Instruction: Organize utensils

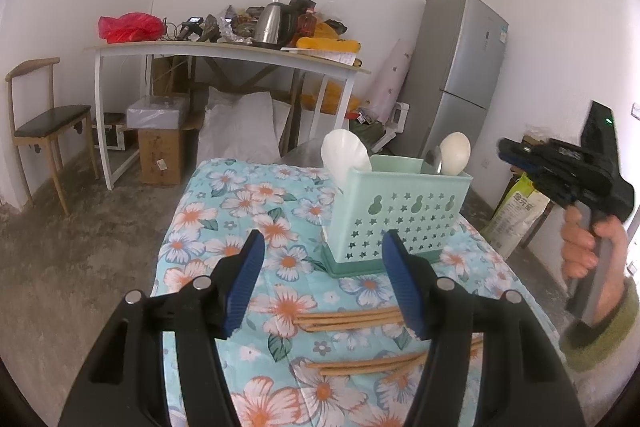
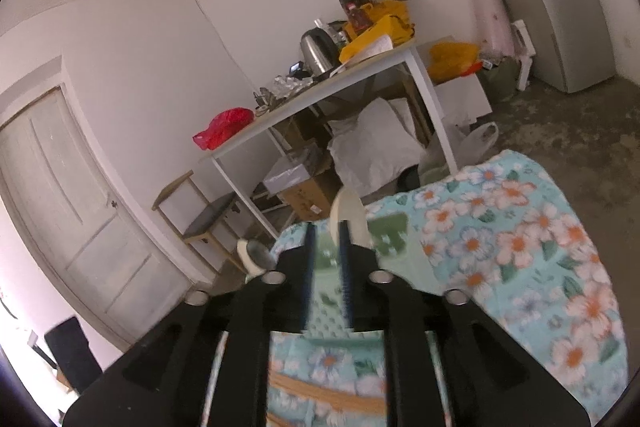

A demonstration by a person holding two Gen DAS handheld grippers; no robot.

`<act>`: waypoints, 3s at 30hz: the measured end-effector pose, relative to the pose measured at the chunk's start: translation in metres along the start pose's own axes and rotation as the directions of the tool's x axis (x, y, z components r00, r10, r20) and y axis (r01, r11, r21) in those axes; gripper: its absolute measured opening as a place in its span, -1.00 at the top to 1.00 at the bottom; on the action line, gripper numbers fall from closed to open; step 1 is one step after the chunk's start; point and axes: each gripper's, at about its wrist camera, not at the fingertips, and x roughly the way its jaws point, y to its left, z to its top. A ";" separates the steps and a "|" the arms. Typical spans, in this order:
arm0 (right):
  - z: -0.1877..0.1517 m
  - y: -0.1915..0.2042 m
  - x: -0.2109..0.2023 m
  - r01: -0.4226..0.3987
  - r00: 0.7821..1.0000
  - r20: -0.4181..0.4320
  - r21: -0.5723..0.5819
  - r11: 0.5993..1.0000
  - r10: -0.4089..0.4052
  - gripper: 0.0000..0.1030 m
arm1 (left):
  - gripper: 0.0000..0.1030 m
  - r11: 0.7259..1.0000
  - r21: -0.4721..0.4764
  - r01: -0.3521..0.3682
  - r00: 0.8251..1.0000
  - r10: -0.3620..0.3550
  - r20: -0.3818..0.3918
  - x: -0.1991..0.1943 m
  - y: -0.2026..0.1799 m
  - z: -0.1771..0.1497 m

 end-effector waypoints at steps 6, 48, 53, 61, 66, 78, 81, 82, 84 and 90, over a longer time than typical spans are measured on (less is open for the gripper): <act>-0.055 0.006 -0.032 0.122 0.986 -0.101 -0.097 0.988 -0.132 0.05 | -0.17 1.000 0.010 0.022 0.998 -0.021 -0.066 -0.001 -0.004 -0.024; -0.188 -0.043 -0.047 0.306 0.894 -0.346 0.008 0.952 -0.284 -0.53 | -0.17 0.998 0.013 -0.066 0.953 0.066 -0.296 0.029 -0.039 -0.091; -0.188 -0.043 -0.045 0.306 0.892 -0.350 0.002 0.952 -0.286 -0.56 | -0.17 0.997 0.005 -0.073 0.952 0.071 -0.299 0.030 -0.037 -0.092; -0.189 -0.042 -0.045 0.311 0.890 -0.351 -0.003 0.950 -0.293 -0.58 | -0.17 0.997 -0.006 -0.080 0.951 0.074 -0.301 0.029 -0.032 -0.094; -0.189 -0.042 -0.045 0.314 0.888 -0.351 -0.009 0.949 -0.297 -0.58 | -0.17 0.996 -0.013 -0.084 0.951 0.076 -0.300 0.029 -0.030 -0.094; -0.189 -0.042 -0.045 0.315 0.888 -0.351 -0.011 0.949 -0.298 -0.58 | -0.17 0.996 -0.013 -0.085 0.951 0.077 -0.300 0.028 -0.030 -0.094; -0.189 -0.042 -0.045 0.315 0.888 -0.351 -0.010 0.949 -0.298 -0.58 | -0.17 0.996 -0.012 -0.085 0.951 0.078 -0.300 0.028 -0.030 -0.094; -0.189 -0.042 -0.045 0.315 0.888 -0.351 -0.010 0.949 -0.298 -0.58 | -0.17 0.996 -0.012 -0.085 0.951 0.078 -0.300 0.028 -0.030 -0.094; -0.189 -0.042 -0.045 0.315 0.887 -0.351 -0.011 0.949 -0.299 -0.59 | -0.17 0.996 -0.012 -0.085 0.951 0.077 -0.300 0.028 -0.031 -0.094; -0.189 -0.042 -0.045 0.315 0.887 -0.352 -0.011 0.949 -0.298 -0.59 | -0.17 0.996 -0.011 -0.085 0.951 0.078 -0.300 0.028 -0.031 -0.094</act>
